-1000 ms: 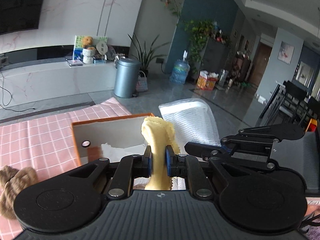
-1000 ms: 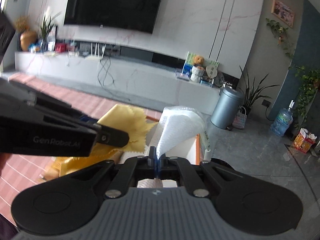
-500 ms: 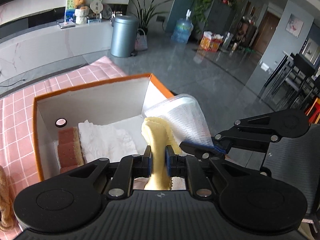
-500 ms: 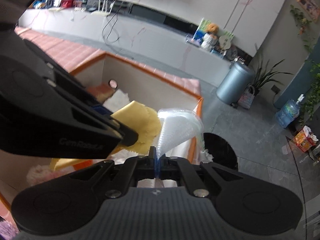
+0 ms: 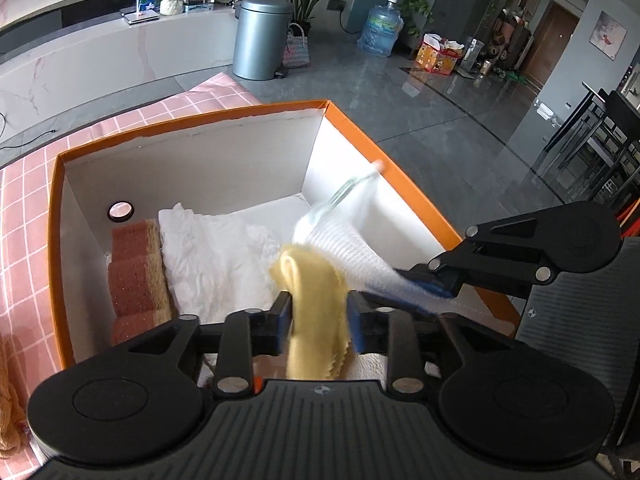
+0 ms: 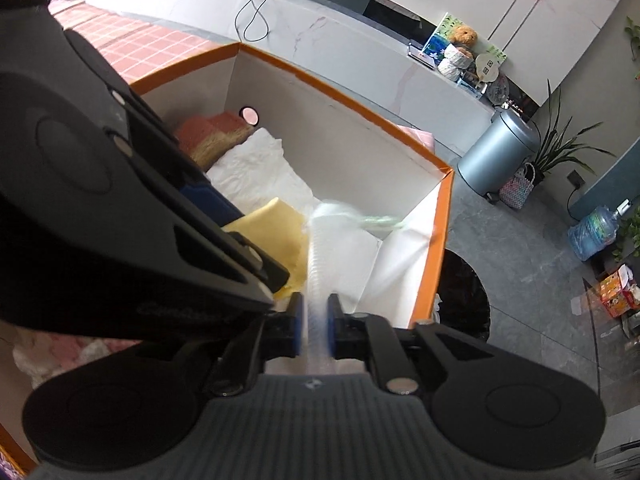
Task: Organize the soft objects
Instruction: 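Open both grippers to drop the cloth and bag into the box, then move both grippers back toward the brown knotted towel and snack packet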
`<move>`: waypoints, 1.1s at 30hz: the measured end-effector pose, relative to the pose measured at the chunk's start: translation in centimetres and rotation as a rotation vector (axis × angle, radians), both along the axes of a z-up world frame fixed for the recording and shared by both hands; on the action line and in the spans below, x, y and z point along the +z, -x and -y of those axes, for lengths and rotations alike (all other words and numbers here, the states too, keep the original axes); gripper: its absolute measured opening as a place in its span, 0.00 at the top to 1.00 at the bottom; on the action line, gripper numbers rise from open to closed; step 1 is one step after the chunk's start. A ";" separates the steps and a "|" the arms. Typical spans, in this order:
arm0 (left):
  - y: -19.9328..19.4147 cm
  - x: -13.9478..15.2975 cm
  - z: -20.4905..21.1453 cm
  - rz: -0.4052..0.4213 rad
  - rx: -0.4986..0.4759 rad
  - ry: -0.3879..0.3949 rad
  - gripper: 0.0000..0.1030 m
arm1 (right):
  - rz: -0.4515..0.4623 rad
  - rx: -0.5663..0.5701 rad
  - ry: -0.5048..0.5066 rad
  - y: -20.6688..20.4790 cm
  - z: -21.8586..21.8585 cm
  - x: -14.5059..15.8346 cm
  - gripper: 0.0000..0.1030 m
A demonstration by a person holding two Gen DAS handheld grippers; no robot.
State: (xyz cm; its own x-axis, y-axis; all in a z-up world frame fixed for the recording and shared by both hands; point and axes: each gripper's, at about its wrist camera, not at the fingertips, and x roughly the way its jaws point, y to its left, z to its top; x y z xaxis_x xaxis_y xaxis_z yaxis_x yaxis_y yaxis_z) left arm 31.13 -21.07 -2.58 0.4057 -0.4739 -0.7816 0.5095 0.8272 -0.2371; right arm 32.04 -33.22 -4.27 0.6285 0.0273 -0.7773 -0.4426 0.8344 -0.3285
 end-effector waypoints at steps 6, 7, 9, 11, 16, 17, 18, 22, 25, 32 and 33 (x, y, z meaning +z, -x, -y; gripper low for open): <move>0.5 0.9 -0.9 0.010 0.038 0.008 0.29 | 0.027 0.035 0.044 1.1 -0.1 0.6 0.52; 0.5 1.1 -0.9 0.012 0.041 0.010 0.28 | 0.032 0.038 0.045 1.3 -0.1 0.9 0.47; 0.9 1.5 -1.1 0.026 0.044 0.009 0.25 | 0.040 0.045 0.052 1.6 -0.2 1.4 0.39; 1.1 2.0 -1.3 0.037 0.045 0.007 0.25 | 0.045 0.052 0.058 2.1 -0.3 1.9 0.33; 2.0 3.0 -1.7 0.050 0.047 0.002 0.24 | 0.046 0.057 0.051 3.1 -0.3 3.4 0.21; 2.2 3.3 -1.8 0.055 0.047 0.003 0.24 | 0.049 0.056 0.049 3.4 -0.4 3.7 0.20; 2.4 3.5 -2.0 0.060 0.046 0.003 0.24 | 0.050 0.056 0.045 3.6 -0.4 4.0 0.18; 3.7 4.2 -2.7 0.090 0.043 0.028 0.24 | 0.049 0.049 -0.007 4.7 -0.2 5.4 0.12; 4.9 4.6 -3.5 0.116 0.045 0.061 0.24 | 0.058 0.040 -0.047 5.8 0.0 6.4 0.10; 7.7 5.5 -6.1 0.170 0.089 0.139 0.24 | 0.155 -0.019 -0.101 8.9 -0.9 7.5 0.07; 8.1 5.6 -6.4 0.181 0.094 0.145 0.24 | 0.176 -0.029 -0.113 9.4 -1.2 7.5 0.06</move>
